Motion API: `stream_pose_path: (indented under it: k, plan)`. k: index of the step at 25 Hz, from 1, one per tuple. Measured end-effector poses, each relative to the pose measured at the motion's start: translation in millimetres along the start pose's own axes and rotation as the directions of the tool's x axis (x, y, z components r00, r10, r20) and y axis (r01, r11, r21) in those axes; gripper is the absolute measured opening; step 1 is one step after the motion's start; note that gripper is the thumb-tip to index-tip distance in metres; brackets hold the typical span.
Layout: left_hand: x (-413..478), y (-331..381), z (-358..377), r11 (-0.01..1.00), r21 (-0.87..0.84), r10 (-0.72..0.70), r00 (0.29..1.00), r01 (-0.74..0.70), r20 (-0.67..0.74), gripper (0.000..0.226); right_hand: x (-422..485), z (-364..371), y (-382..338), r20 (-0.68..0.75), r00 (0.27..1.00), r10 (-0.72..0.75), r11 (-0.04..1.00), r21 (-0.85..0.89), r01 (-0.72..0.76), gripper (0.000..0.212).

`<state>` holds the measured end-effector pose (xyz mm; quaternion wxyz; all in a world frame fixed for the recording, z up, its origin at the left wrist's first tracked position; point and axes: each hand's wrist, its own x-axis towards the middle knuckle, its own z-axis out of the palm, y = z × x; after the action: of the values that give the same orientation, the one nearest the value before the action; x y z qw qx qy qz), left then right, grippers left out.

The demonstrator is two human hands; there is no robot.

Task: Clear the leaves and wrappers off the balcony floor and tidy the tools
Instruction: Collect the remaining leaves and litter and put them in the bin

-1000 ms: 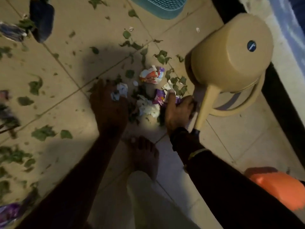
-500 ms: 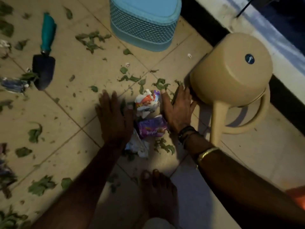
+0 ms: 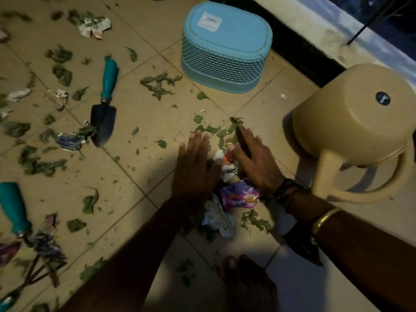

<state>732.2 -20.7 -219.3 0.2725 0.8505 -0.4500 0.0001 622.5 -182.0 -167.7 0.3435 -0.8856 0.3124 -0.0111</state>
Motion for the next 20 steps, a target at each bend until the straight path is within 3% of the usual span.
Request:
stream_pose_path:
  k: [1, 3, 5, 6, 7, 9, 10, 12, 14, 16, 18, 20]
  plan:
    - [17, -6, -3, 0.999, -0.017, -0.041, 0.999, 0.041, -0.012, 0.07, 7, -6, -1, -0.027, 0.999, -0.045, 0.999, 0.021, 0.045, 0.072]
    - [58, -24, -8, 0.961, 0.067, -0.267, 0.963, 0.269, -0.036, 0.076, 34, -16, 4, -0.11, 0.993, 0.037, 0.999, 0.018, -0.036, 0.073]
    - [96, -44, -10, 0.889, 0.157, -0.44, 0.898, 0.429, 0.035, 0.079, 58, -23, 9, -0.057, 0.993, 0.101, 0.988, -0.109, -0.107, 0.09]
    - [105, -48, -7, 0.903, 0.187, -0.407, 0.909, 0.387, 0.087, 0.079, 62, -21, 10, 0.016, 0.997, 0.072, 0.981, -0.181, -0.068, 0.095]
    - [106, -48, -4, 0.95, 0.188, -0.279, 0.95, 0.251, 0.143, 0.078, 59, -16, 9, 0.092, 0.996, 0.01, 0.976, -0.218, 0.01, 0.091]
    - [92, -38, -1, 0.991, 0.064, 0.095, 0.965, -0.114, 0.244, 0.073, 45, -11, 5, 0.18, 0.97, -0.162, 0.98, -0.088, 0.179, 0.076]
    - [85, -35, 1, 0.979, -0.026, 0.201, 0.945, -0.201, 0.256, 0.068, 36, -12, 0, 0.134, 0.967, -0.218, 0.976, 0.043, 0.214, 0.066]
    - [95, -34, -1, 0.986, -0.116, 0.136, 0.976, -0.117, 0.173, 0.064, 28, -20, -5, -0.11, 0.988, -0.112, 0.954, 0.266, 0.138, 0.05]
    - [126, -36, 0, 0.994, -0.038, -0.095, 0.981, 0.103, 0.168, 0.067, 28, -28, -2, -0.268, 0.956, 0.121, 0.947, 0.319, -0.03, 0.048]
    - [146, -42, 0, 0.994, 0.082, -0.099, 0.95, 0.078, 0.295, 0.072, 25, -28, 0, -0.141, 0.964, 0.227, 0.966, 0.159, -0.204, 0.049]
    - [131, -36, 1, 0.992, 0.055, 0.082, 0.921, -0.111, 0.381, 0.07, 14, -13, -7, 0.07, 0.963, 0.262, 0.962, -0.104, -0.254, 0.052]
    - [81, -21, -8, 0.959, -0.076, 0.28, 0.865, -0.274, 0.416, 0.066, -7, 10, -25, 0.179, 0.957, 0.226, 0.971, -0.123, -0.207, 0.054]
